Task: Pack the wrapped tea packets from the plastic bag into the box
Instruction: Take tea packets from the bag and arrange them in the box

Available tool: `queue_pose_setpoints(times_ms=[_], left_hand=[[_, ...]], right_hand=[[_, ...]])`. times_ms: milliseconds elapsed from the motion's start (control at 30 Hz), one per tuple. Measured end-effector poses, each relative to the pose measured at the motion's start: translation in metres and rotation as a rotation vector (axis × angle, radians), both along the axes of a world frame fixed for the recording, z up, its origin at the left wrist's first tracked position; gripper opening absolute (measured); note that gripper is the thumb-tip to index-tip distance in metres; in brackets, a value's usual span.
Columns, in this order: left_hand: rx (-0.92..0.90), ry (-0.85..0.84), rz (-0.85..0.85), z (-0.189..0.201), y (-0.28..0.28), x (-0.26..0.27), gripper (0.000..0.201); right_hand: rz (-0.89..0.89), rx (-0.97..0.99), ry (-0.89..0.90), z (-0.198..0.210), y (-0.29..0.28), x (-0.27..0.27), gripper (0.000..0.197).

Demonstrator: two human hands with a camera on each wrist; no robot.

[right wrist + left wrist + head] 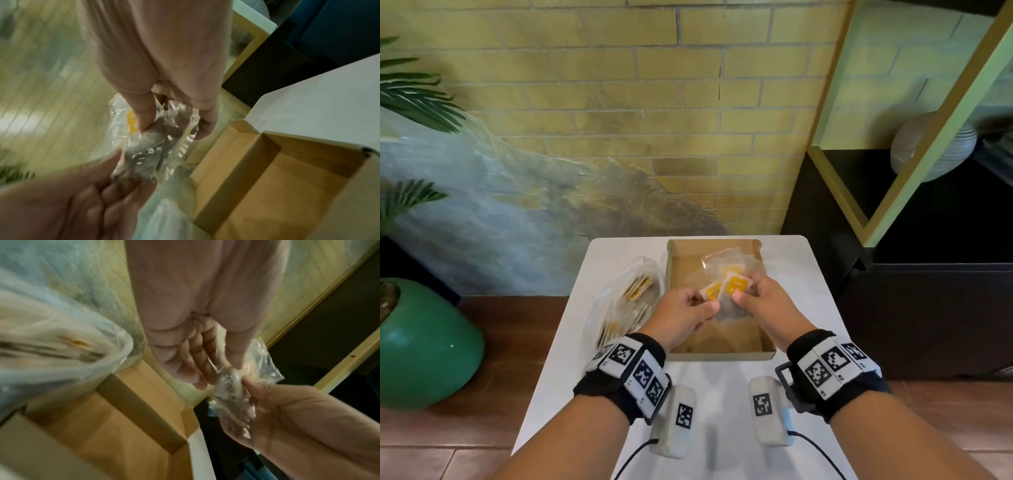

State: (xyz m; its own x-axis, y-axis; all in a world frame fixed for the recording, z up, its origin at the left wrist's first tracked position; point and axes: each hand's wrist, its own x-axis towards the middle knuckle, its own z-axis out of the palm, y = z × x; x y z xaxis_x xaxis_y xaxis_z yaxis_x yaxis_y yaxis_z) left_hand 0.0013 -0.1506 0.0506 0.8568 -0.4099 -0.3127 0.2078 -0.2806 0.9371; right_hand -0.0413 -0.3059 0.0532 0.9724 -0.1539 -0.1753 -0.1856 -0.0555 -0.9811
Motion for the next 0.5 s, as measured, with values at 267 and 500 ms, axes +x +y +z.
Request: queue_pose_setpoints(times_ms=[267, 500], left_hand=[[0.215, -0.081, 0.051, -0.043, -0.021, 0.008, 0.015], [0.377, -0.081, 0.027, -0.073, -0.021, 0.005, 0.017]], right_hand=[[-0.046, 0.079, 0.061, -0.046, -0.006, 0.011, 0.083], [0.018, -0.02, 0.207, -0.079, -0.002, 0.014, 0.026]])
